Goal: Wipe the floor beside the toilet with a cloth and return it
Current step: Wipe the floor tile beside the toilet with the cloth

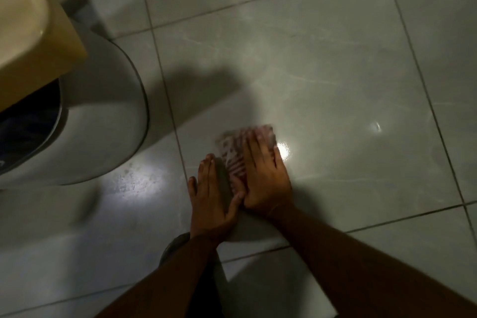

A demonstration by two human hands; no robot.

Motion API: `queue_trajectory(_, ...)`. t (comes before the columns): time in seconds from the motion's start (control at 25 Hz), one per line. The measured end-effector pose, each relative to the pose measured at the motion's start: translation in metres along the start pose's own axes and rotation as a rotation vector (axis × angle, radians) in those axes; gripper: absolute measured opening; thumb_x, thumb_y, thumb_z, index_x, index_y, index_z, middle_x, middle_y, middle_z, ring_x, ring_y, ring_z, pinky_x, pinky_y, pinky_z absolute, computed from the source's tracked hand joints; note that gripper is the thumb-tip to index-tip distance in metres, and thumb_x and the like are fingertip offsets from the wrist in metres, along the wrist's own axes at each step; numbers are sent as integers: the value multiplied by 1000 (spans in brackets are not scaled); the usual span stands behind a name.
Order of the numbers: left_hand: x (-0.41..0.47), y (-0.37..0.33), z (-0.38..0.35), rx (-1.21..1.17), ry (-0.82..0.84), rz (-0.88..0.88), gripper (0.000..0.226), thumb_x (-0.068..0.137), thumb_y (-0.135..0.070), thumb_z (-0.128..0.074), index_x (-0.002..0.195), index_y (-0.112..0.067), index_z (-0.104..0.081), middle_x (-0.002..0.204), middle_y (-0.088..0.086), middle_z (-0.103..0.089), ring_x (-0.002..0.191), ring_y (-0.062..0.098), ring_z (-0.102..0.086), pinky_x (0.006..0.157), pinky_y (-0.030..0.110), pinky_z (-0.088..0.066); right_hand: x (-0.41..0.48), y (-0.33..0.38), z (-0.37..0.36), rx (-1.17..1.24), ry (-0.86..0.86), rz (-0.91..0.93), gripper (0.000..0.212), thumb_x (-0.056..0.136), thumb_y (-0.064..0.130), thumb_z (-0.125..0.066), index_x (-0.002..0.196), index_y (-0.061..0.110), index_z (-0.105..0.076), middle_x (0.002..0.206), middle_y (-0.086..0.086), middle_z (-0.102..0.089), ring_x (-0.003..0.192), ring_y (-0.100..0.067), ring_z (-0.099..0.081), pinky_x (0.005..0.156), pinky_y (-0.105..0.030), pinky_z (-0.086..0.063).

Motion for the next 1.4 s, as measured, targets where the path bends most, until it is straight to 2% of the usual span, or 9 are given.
queue_trajectory(0.2,1,1,-1,5,18,36,103,92,-84,-34,170,-28,5,179,-8,2,165,13,4,133,52,3,44,-101,39,-116,-78,-329,93,100,61,-39,172,9,-12,181,-16,-17,169,-34,-15,135,-58,-16)
queue_trajectory(0.36,0,1,0,-15,15,26,102,94,-82,-36,170,-27,3,179,-12,6,162,1,15,132,51,5,-49,-170,50,-86,-144,-650,91,101,55,-39,172,9,-6,180,-20,-16,168,-38,-16,132,-63,-22)
queue_trajectory(0.48,1,-4,-2,-34,8,58,104,93,-82,-38,170,-27,6,179,-12,8,164,7,12,131,53,7,-115,-152,33,-81,-90,-755,87,102,52,-36,172,7,-10,179,-22,-20,167,-39,-19,131,-64,-23)
queue_trajectory(0.6,1,-14,-4,-92,-24,123,106,92,-82,-38,170,-26,7,179,-10,7,165,12,10,130,56,9,-132,-76,6,-96,-6,-597,89,103,54,-41,171,5,-16,177,-22,-27,165,-40,-24,129,-63,-25)
queue_trajectory(0.76,0,-20,-4,-130,-55,148,101,95,-79,-35,170,-23,3,180,-5,3,165,14,10,130,60,7,-90,25,-19,-40,86,-63,104,93,65,-56,173,12,-15,179,-19,-24,167,-38,-20,132,-61,-16)
queue_trajectory(0.92,4,-30,3,-224,-120,248,99,96,-67,-51,169,-19,-5,178,6,-13,165,24,-8,131,60,-7,-24,32,-14,-22,227,215,98,97,68,-36,174,14,-8,184,-9,-3,170,-28,0,136,-60,-12)
queue_trajectory(1.04,9,-49,3,-205,-142,403,102,97,-57,-61,169,-11,-6,177,13,-17,164,31,-14,132,58,-7,2,-21,4,-2,243,-10,88,101,55,-32,174,15,-5,184,-9,-2,170,-27,4,136,-62,-13)
queue_trajectory(1.2,34,-91,5,-111,-111,415,87,95,-39,-67,165,-10,-25,165,17,-39,152,35,-36,125,52,-31,-4,-58,40,53,101,-296,89,102,63,-36,173,13,-14,183,-12,-10,170,-32,-8,135,-56,-10)
queue_trajectory(1.4,62,-126,-4,-224,40,513,62,90,-22,-71,147,-5,-50,141,19,-64,132,38,-60,108,40,-49,-24,-92,64,493,24,-822,51,89,34,-70,132,8,-61,128,-20,-69,117,-44,-66,98,-50,-56)
Point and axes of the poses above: each hand's wrist, its own x-axis towards the middle knuckle, its own z-axis out of the back of the hand, y = z × x, the point moved 8 cm from there along x, towards the middle knuckle
